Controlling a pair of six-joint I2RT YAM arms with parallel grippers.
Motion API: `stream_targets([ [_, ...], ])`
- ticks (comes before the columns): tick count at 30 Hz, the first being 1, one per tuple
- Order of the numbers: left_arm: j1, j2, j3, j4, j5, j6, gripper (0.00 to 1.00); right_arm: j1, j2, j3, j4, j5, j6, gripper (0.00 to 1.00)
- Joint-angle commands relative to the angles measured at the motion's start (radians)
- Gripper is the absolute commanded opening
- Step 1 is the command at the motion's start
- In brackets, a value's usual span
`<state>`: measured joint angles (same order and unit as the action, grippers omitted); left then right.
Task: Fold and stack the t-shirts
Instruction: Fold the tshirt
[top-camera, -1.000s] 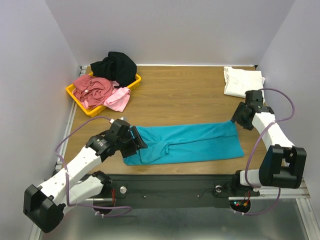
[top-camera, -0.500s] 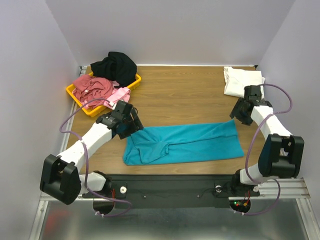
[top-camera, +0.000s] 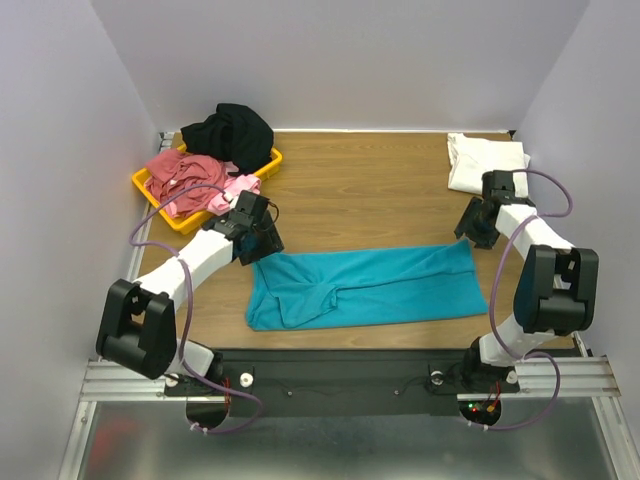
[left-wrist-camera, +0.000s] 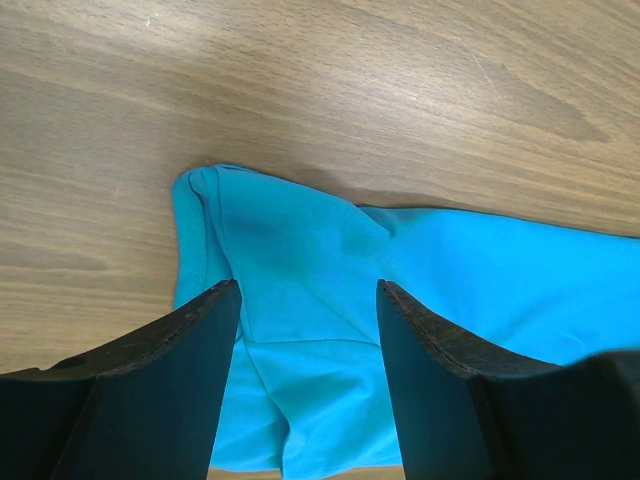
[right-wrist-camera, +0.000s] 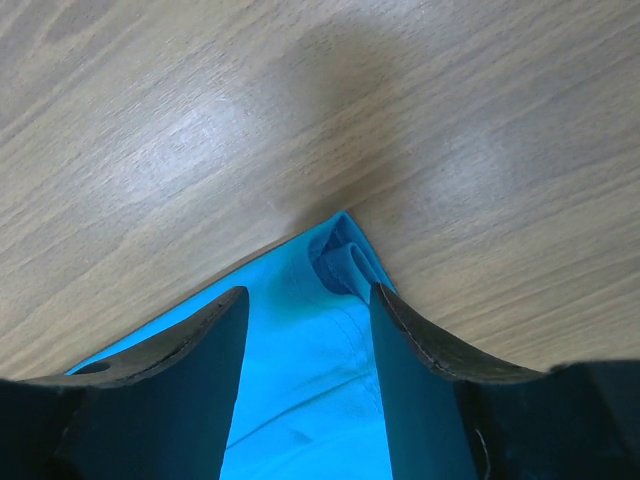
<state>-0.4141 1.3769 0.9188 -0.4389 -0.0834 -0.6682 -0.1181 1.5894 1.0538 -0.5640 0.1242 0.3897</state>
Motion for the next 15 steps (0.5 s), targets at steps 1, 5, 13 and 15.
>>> stream_targets([
  [1, 0.006, 0.016, -0.006, 0.034, -0.033, 0.024, 0.68, -0.008, 0.017, 0.037, 0.041, 0.009, 0.008, 0.57],
  [5, 0.006, 0.045, -0.018, 0.055, -0.038, 0.025, 0.68, -0.014, 0.041, 0.031, 0.049, 0.006, 0.011, 0.55],
  [13, 0.011, 0.099, -0.015, 0.075, -0.047, 0.041, 0.56, -0.022, 0.089, 0.04, 0.061, 0.003, 0.015, 0.37],
  [15, 0.012, 0.106, -0.021, 0.08, -0.049, 0.042, 0.5, -0.023, 0.083, 0.034, 0.061, 0.015, 0.018, 0.19],
])
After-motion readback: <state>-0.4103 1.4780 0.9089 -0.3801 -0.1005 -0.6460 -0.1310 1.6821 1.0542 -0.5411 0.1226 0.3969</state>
